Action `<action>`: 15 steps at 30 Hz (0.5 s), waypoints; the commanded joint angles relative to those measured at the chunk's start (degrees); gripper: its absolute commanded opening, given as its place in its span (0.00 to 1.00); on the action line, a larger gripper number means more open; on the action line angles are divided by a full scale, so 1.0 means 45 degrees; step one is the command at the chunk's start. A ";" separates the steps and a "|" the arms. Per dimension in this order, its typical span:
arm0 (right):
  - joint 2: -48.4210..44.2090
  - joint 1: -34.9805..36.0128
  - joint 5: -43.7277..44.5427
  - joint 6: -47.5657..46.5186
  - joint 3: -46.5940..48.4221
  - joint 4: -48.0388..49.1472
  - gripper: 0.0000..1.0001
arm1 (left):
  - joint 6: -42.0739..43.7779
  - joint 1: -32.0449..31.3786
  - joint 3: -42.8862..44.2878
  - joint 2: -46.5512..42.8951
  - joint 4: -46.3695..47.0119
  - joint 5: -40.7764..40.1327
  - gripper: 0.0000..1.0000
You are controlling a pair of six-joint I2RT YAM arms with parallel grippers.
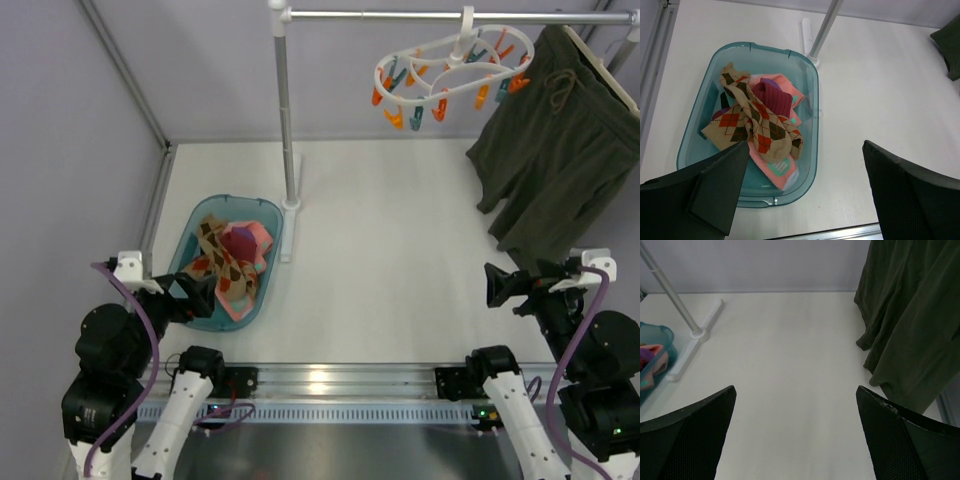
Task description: Remove the socks clipped to the hanger
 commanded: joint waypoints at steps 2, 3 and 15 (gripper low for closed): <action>0.0058 0.0164 0.0276 -0.0167 0.0085 -0.0414 1.00 | 0.0079 -0.0040 0.0200 -0.0148 -0.0178 -0.0423 0.99; 0.0039 0.0203 0.0316 -0.0167 0.0066 -0.0414 1.00 | 0.0059 -0.0040 0.0200 -0.0206 -0.0158 -0.0404 0.99; 0.0410 0.0281 0.0804 -0.0265 -0.0013 -0.0219 1.00 | 0.0098 -0.0040 0.0356 -0.0480 -0.0100 -0.1244 0.99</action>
